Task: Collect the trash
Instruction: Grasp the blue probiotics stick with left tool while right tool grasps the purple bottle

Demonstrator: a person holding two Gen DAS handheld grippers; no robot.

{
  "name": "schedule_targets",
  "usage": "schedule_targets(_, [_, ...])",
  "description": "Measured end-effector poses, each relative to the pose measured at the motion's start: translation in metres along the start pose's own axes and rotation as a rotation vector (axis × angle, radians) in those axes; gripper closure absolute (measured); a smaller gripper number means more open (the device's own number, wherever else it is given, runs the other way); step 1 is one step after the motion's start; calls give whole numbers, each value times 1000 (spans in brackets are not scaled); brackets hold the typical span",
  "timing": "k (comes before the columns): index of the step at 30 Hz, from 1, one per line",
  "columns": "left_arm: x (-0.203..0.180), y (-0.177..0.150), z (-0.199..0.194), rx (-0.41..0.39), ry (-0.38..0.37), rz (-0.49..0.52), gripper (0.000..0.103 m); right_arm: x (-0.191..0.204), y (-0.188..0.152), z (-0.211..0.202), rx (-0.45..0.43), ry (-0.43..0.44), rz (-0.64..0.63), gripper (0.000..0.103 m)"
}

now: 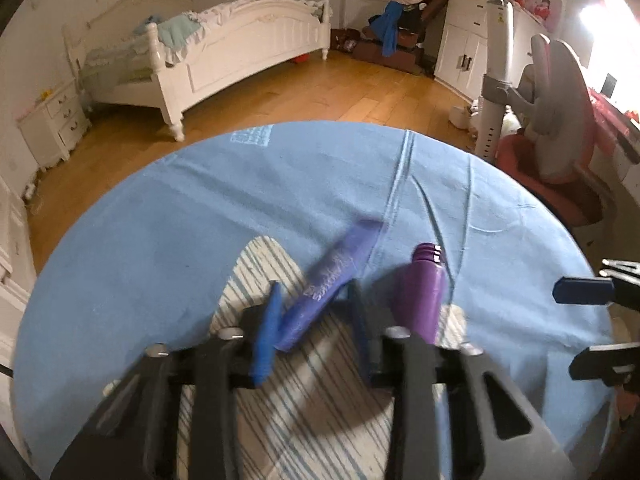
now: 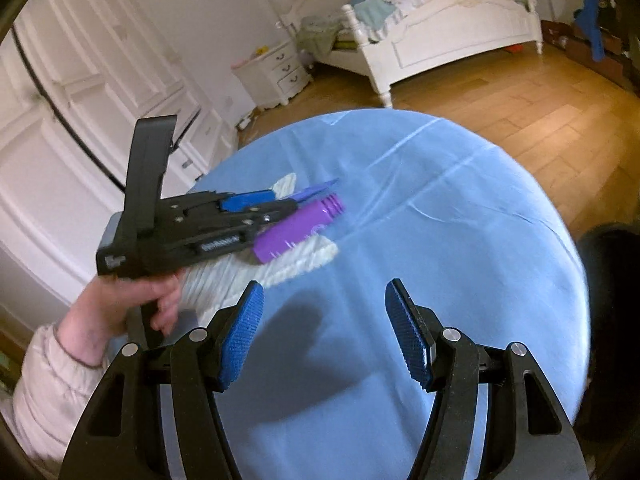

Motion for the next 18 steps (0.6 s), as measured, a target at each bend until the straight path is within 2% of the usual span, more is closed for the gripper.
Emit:
schedule_targets(1, [4, 0, -2, -12, 8, -20, 90, 3, 5, 4, 4, 1, -2, 39])
schedule_targets(3, [13, -2, -6, -43, -25, -94, 93, 11, 16, 16, 18, -2, -12, 39])
schedule_targets(9, [33, -19, -37, -138, -62, -239, 94, 35, 37, 59, 76, -23, -44, 39])
schedule_targets(12, [36, -27, -58, -181, -66, -265, 94, 46, 44, 77, 90, -51, -69, 40])
schedule_targets(13, [36, -31, -66, -195, -64, -270, 94, 50, 45, 81, 91, -54, -77, 41])
schedule_targets(18, [35, -50, -87, -239, -56, -304, 94, 65, 51, 95, 50, -92, -162, 60])
Point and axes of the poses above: each gripper's, at about its wrist camera, not at the fingertips, and z roughly the way its jaws point, x to its left, y to its top, the point moved 7 cm from there along z, roughly the way its jaws point, and after that the axes turned 12 degrees about -y, right-handed, at the moved point
